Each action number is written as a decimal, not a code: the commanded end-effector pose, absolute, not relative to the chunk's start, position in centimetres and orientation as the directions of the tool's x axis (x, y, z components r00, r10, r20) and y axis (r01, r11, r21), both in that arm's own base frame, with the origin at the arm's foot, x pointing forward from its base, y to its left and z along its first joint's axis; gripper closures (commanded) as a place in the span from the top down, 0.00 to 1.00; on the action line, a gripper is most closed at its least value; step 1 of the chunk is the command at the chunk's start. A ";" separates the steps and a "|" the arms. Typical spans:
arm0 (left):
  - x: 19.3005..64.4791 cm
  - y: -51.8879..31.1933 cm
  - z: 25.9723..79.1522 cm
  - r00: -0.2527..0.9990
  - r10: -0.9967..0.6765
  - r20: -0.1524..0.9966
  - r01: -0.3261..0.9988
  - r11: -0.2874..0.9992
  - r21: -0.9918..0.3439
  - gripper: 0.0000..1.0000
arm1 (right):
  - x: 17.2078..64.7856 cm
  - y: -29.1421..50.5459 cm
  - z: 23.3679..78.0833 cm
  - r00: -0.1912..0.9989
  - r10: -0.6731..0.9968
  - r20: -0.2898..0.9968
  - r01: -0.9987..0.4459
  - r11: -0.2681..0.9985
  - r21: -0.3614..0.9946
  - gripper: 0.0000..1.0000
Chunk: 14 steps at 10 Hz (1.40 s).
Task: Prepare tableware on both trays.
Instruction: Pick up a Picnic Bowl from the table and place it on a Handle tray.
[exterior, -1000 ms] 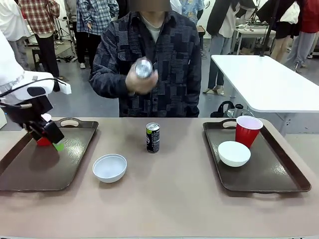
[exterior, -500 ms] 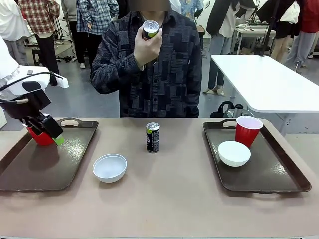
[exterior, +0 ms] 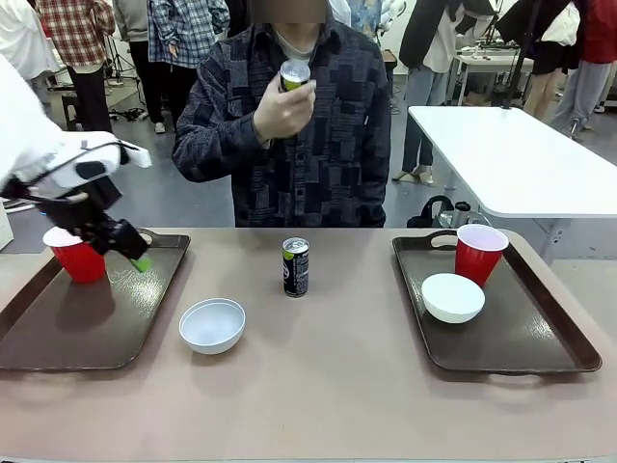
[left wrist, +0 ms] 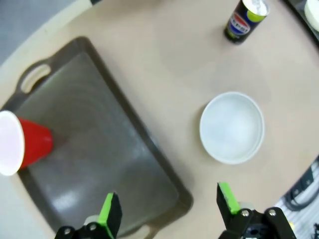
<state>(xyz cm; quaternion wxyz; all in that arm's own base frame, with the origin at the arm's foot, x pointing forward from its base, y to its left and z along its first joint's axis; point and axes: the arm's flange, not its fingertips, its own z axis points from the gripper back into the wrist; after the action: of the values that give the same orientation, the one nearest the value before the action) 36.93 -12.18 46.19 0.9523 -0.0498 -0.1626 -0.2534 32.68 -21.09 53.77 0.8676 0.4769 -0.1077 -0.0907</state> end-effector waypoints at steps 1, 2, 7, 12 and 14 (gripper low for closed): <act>39.4 -16.0 44.9 0.831 -0.441 0.340 0.479 0.877 -0.032 1.00 | 34.6 -23.6 51.4 0.965 -0.216 0.146 -0.013 0.517 0.856 1.00; 40.3 -17.3 43.9 0.835 -0.429 0.343 0.465 0.885 -0.026 1.00 | 34.7 -24.2 50.6 0.967 -0.206 0.153 -0.021 0.531 0.847 1.00; 27.5 -9.9 48.7 0.718 -0.682 0.139 0.685 0.728 0.031 1.00 | 34.0 -23.4 51.1 0.960 -0.237 0.147 0.001 0.530 0.848 1.00; 26.3 -8.6 48.3 0.744 -0.654 0.138 0.659 0.752 0.011 1.00 | 34.0 -23.4 51.1 0.960 -0.237 0.147 0.001 0.530 0.848 1.00; 26.4 -8.1 48.1 0.766 -0.626 0.147 0.632 0.775 0.010 1.00 | 34.0 -23.4 51.1 0.960 -0.237 0.147 0.001 0.530 0.848 1.00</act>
<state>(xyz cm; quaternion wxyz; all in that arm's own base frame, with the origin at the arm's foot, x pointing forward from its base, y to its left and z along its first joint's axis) 27.19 -8.71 50.90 0.9332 -0.0348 -0.0645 -0.3517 34.15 -23.70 50.95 0.8704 0.4720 -0.1262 -0.0617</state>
